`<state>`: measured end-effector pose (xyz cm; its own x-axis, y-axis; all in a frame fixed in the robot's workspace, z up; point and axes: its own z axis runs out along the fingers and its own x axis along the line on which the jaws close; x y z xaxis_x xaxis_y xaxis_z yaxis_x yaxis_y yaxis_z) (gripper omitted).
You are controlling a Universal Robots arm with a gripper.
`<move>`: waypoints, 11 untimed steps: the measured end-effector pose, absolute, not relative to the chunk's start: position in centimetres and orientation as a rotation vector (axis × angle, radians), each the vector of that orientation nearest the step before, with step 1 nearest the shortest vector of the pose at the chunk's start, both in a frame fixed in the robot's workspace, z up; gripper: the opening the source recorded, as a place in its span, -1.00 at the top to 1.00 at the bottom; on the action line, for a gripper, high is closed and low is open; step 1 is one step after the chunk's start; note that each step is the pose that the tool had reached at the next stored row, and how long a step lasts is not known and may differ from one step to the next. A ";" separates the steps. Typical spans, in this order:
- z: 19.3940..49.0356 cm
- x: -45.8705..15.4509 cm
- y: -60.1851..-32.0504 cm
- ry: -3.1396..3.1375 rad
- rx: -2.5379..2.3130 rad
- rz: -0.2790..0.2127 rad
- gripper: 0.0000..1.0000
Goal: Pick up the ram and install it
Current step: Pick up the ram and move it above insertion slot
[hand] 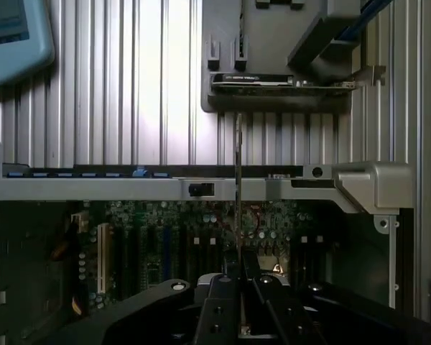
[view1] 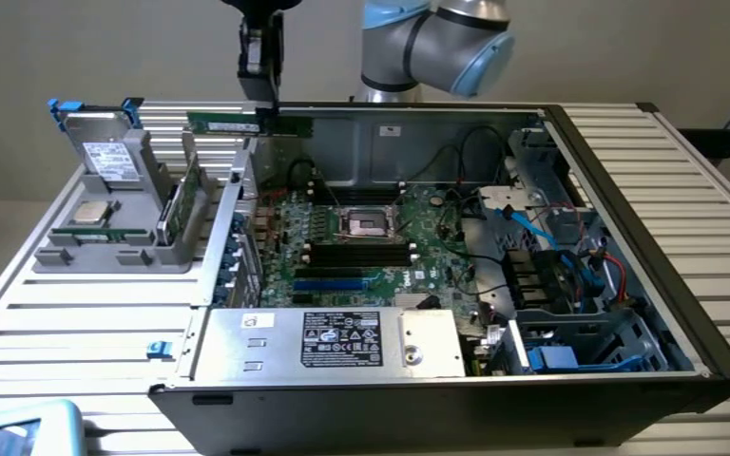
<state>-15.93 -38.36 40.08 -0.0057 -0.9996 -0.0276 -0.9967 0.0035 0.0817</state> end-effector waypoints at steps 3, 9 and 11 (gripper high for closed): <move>40.1 -15.0 -38.4 -2.197 2.189 -0.120 0.74; 40.1 -13.6 -38.4 -2.196 2.195 -0.115 0.74; 40.1 -13.2 -38.4 -2.197 2.197 -0.111 0.74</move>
